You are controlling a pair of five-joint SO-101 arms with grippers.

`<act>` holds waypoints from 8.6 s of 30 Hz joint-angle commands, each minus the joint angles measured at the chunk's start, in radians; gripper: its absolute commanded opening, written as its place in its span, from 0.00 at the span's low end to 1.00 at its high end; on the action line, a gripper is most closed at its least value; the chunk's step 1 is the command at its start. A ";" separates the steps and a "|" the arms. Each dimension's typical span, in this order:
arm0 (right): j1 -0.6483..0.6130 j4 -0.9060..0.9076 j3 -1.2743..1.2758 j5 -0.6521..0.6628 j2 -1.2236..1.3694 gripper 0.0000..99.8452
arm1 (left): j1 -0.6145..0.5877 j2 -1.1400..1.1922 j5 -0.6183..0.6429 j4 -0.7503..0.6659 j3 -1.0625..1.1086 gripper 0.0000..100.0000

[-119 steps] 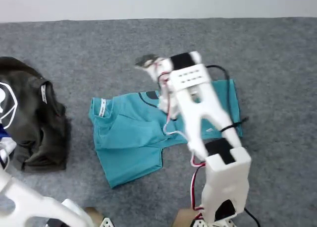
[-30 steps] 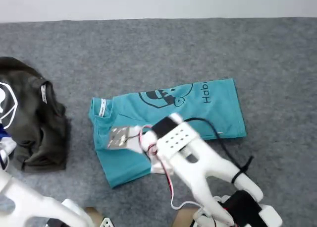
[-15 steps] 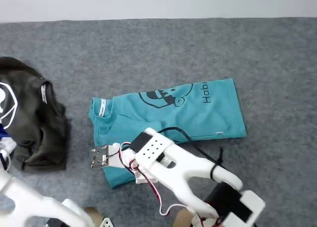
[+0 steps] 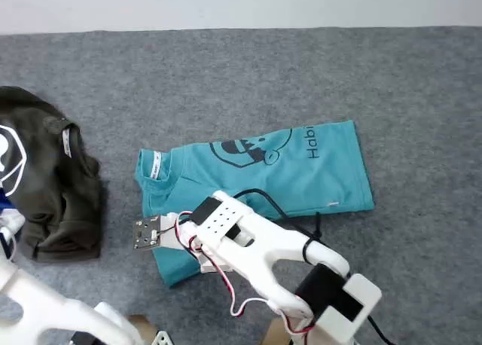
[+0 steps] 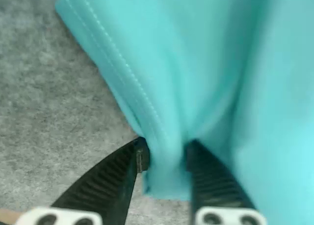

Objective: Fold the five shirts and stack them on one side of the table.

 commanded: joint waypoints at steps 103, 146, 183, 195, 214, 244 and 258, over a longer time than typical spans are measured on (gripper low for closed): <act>0.298 0.634 -1.099 -0.252 0.501 0.03 | -0.002 -0.021 -0.031 -0.008 -0.007 0.01; 0.923 0.515 -1.091 -0.628 0.452 0.32 | 0.000 -0.018 -0.095 -0.008 -0.001 0.01; 1.010 0.433 -1.091 -0.589 0.599 0.01 | 0.000 -0.020 -0.173 -0.008 -0.004 0.01; 1.280 0.394 -1.119 -0.328 0.588 0.01 | 0.000 -0.020 -0.173 -0.008 -0.005 0.01; 1.032 0.682 -1.223 -0.224 0.447 0.01 | 0.000 -0.021 -0.173 -0.008 -0.005 0.01; 0.288 0.501 -1.223 -0.365 0.432 0.01 | -0.003 -0.021 -0.167 -0.006 0.001 0.01; 0.206 0.544 -1.272 -0.364 0.473 0.24 | -0.003 -0.021 -0.167 -0.006 0.001 0.01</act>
